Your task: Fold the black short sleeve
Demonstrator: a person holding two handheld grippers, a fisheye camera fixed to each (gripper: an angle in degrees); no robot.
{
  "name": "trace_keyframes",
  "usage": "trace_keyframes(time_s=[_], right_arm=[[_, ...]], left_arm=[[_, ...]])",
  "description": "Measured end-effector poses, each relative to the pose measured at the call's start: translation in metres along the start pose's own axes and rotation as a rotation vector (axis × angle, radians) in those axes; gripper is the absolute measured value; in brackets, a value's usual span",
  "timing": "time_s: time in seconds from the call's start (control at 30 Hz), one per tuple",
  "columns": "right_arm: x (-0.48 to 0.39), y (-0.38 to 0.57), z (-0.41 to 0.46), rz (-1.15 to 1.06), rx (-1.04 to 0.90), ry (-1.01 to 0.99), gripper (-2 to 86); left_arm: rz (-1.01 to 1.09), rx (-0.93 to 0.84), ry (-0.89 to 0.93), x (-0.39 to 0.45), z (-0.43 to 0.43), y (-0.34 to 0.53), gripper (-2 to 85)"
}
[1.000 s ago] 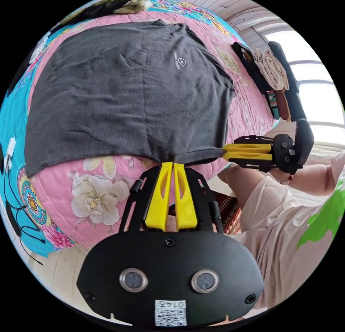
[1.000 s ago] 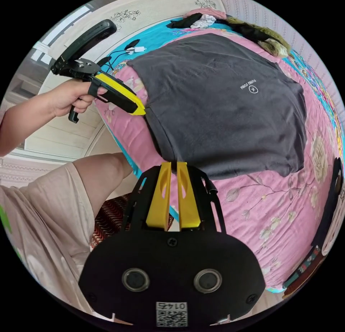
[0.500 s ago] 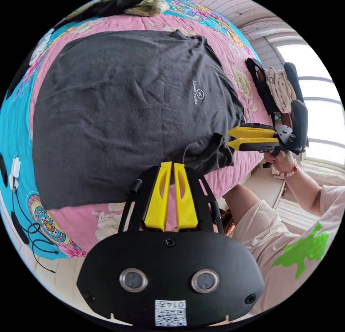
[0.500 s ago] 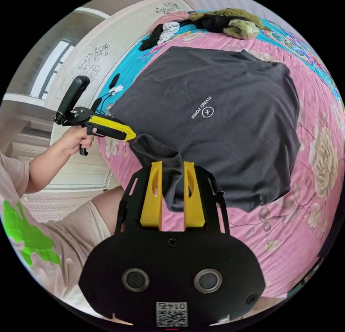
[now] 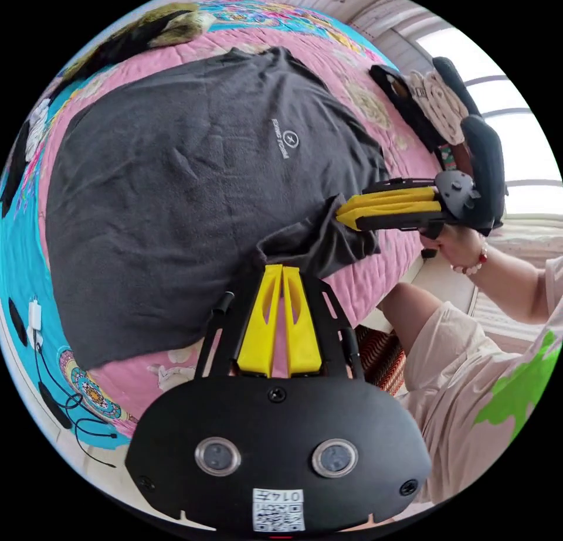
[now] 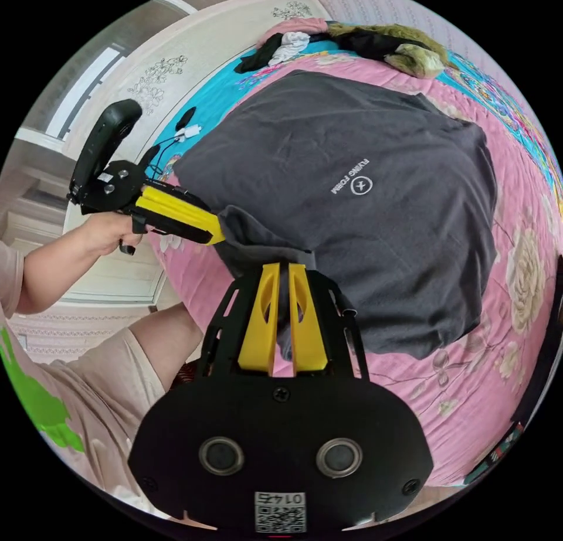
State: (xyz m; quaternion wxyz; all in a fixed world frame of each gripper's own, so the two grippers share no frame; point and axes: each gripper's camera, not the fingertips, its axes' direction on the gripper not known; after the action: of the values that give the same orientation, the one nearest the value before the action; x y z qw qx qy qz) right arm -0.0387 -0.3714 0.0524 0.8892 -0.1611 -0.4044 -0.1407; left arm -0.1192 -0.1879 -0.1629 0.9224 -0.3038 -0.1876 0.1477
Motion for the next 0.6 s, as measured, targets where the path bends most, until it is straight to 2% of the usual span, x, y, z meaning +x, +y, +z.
trace_keyframes(time_s=[0.1,0.2,0.27,0.33,0.4,0.47,0.6], right_arm=[[0.002,0.000,-0.024,0.037,0.043,-0.016,2.1],[-0.014,0.003,-0.037,-0.028,0.035,-0.020,2.4],[-0.019,0.002,-0.036,-0.043,-0.008,-0.021,2.7],[-0.016,-0.002,-0.039,-0.011,-0.042,-0.007,2.9],[-0.008,-0.010,-0.077,-0.005,0.086,-0.022,3.6],[0.007,-0.018,-0.107,0.008,0.166,-0.023,4.8],[0.060,-0.049,-0.158,0.068,0.262,0.060,7.0]], left_arm=[[-0.067,0.084,0.022,-0.005,-0.025,-0.015,-0.8],[-0.035,0.043,0.053,0.003,-0.031,-0.031,-0.6],[-0.003,-0.020,-0.026,0.014,-0.023,-0.043,-0.4],[-0.011,-0.037,-0.027,0.017,-0.021,-0.052,-0.4],[-0.014,0.015,-0.022,0.021,-0.038,-0.063,-0.3],[0.029,0.149,-0.072,0.030,-0.075,-0.083,0.0],[0.093,0.217,-0.052,0.033,-0.105,-0.140,2.3]])
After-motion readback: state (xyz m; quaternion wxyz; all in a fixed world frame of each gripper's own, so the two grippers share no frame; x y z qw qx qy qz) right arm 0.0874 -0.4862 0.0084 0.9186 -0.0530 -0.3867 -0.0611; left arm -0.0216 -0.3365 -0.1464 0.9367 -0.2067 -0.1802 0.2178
